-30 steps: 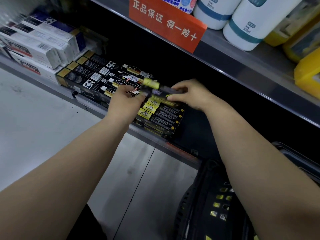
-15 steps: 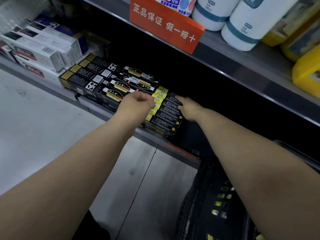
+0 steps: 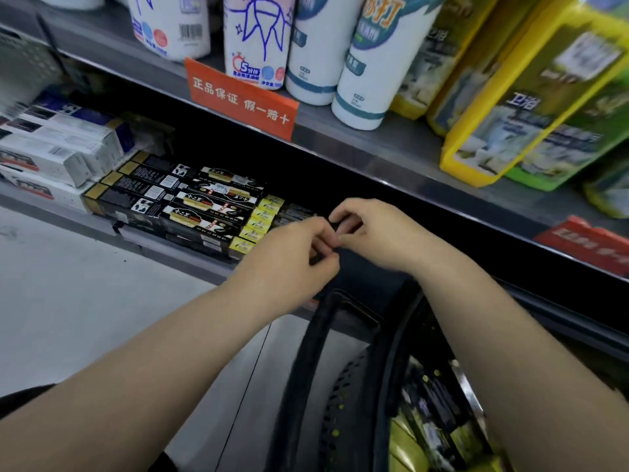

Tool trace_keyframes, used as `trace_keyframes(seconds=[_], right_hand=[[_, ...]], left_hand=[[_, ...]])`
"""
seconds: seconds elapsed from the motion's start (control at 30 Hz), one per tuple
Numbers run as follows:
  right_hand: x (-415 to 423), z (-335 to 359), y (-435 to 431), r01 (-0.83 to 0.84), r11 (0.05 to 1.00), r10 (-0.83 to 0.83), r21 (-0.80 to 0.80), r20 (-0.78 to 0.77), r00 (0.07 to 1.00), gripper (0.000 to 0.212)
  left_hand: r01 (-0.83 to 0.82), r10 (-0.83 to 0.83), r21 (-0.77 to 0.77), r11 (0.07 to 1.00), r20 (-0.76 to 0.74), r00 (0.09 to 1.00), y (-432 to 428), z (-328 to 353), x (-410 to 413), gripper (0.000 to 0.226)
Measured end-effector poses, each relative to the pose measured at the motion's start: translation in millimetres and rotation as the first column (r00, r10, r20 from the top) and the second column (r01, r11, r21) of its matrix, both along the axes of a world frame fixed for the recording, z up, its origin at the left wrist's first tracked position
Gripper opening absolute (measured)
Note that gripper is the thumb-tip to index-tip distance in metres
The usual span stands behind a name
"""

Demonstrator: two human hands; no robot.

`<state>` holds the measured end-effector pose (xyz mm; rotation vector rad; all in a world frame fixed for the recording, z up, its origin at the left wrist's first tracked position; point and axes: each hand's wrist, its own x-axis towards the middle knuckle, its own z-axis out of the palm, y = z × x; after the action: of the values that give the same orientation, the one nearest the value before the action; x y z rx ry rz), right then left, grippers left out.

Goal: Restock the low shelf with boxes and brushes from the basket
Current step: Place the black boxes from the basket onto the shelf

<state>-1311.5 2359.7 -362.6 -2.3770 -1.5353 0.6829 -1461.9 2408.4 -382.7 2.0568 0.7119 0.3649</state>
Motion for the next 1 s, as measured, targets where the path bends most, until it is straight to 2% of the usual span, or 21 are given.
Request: trace_keyframes(seconds=[0.1,0.17,0.3,0.37,0.43,0.5,0.53,0.6,0.67,0.73,0.8,0.9,1.0], right_hand=[[-6.5,19.1,-61.7,0.083,0.992,-0.055,0.098,-0.258,0.965,0.016],[-8.3,23.3,-97.6,0.163,0.974,-0.095,0.159,-0.367,0.925,0.016],[-3.1,-0.9,-157.3,0.311,0.93,-0.213,0.195,-0.405,0.889,0.015],[5.6,-32.2,-182.3,0.332,0.937,-0.287,0.108,-0.303,0.909,0.014],[12.5,-71.2,-204.2,0.291,0.947,-0.303,-0.135,-0.078,0.95,0.017],[12.5,-110.0,-223.2,0.239,0.888,-0.223,-0.393,0.086,0.971,0.048],[9.5,-126.4,-230.3,0.229,0.858,-0.198,-0.46,0.115,0.973,0.063],[1.8,-150.4,-238.1,0.251,0.851,-0.165,-0.462,0.219,0.962,0.076],[-5.3,-164.1,-239.9,0.272,0.868,-0.123,-0.415,0.35,0.929,0.075],[-13.9,-170.3,-239.4,0.287,0.882,-0.126,-0.373,0.401,0.907,0.07],[-25.2,-171.7,-236.2,0.285,0.905,-0.182,-0.317,0.317,0.931,0.065],[-44.5,-167.5,-223.3,0.267,0.94,-0.259,-0.213,0.067,0.964,0.055],[-64.5,-168.0,-204.3,0.164,0.936,-0.208,-0.312,-0.115,0.971,0.066]], left_hand=[[0.138,-0.148,0.19,0.972,0.043,0.988,-27.6,5.2,-3.3,0.015],[0.237,-0.26,0.306,0.922,0.035,0.965,-46.3,5.3,-4.4,0.017],[0.44,-0.483,0.444,0.78,-0.018,0.875,-78.1,7.9,0.0,0.02],[0.51,-0.547,0.442,0.738,-0.05,0.836,-91.3,8.5,3.5,0.02],[0.559,-0.582,0.408,0.722,-0.078,0.809,-101.9,4.7,5.9,0.021],[0.595,-0.601,0.396,0.699,-0.125,0.789,-109.5,1.7,8.1,0.021],[0.607,-0.606,0.401,0.686,-0.147,0.782,-112.3,1.2,9.1,0.02],[0.623,-0.608,0.405,0.669,-0.184,0.772,-116.3,1.5,10.7,0.021],[0.632,-0.607,0.402,0.662,-0.207,0.767,-118.5,2.4,11.0,0.021],[0.639,-0.605,0.384,0.667,-0.221,0.765,-119.6,3.9,10.0,0.019],[0.642,-0.6,0.373,0.67,-0.236,0.764,-120.0,3.6,8.8,0.018],[0.649,-0.6,0.385,0.656,-0.254,0.758,-120.7,0.8,6.8,0.019],[0.662,-0.607,0.394,0.638,-0.272,0.747,-122.5,-1.1,4.5,0.02]])
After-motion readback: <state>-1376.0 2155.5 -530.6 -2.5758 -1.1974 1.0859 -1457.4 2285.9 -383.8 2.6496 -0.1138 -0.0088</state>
